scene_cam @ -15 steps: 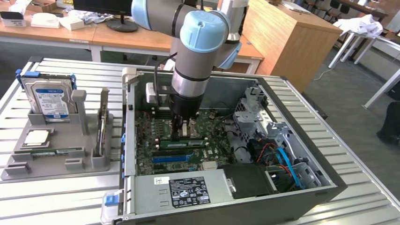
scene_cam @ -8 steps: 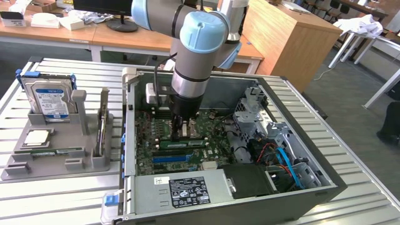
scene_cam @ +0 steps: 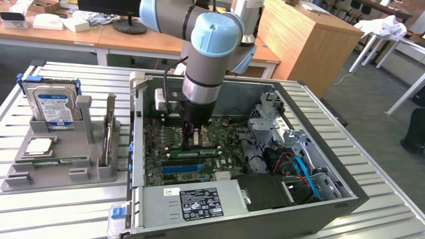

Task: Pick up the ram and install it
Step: 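Press down the ram until it locks into place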

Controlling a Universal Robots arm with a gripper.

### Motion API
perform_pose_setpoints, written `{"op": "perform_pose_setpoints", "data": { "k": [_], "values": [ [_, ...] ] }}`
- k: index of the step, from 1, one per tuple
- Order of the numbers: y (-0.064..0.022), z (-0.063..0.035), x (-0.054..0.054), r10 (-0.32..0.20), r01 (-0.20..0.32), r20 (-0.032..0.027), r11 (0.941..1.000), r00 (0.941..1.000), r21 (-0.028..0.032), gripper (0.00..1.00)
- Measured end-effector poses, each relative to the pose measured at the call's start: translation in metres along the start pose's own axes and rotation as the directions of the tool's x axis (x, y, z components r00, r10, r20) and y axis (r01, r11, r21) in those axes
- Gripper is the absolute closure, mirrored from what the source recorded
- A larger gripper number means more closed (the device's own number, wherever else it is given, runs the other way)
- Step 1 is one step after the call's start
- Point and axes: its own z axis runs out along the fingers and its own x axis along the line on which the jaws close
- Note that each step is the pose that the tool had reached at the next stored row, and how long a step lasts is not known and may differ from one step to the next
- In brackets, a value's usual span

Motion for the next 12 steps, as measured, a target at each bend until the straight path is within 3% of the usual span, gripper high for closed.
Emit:
{"op": "perform_pose_setpoints", "data": {
  "k": [12],
  "values": [
    [0.0000, 0.0008, 0.0000, 0.000, 0.000, -0.0001, 1.0000, 1.0000, -0.0001, 0.90]
  ]
}}
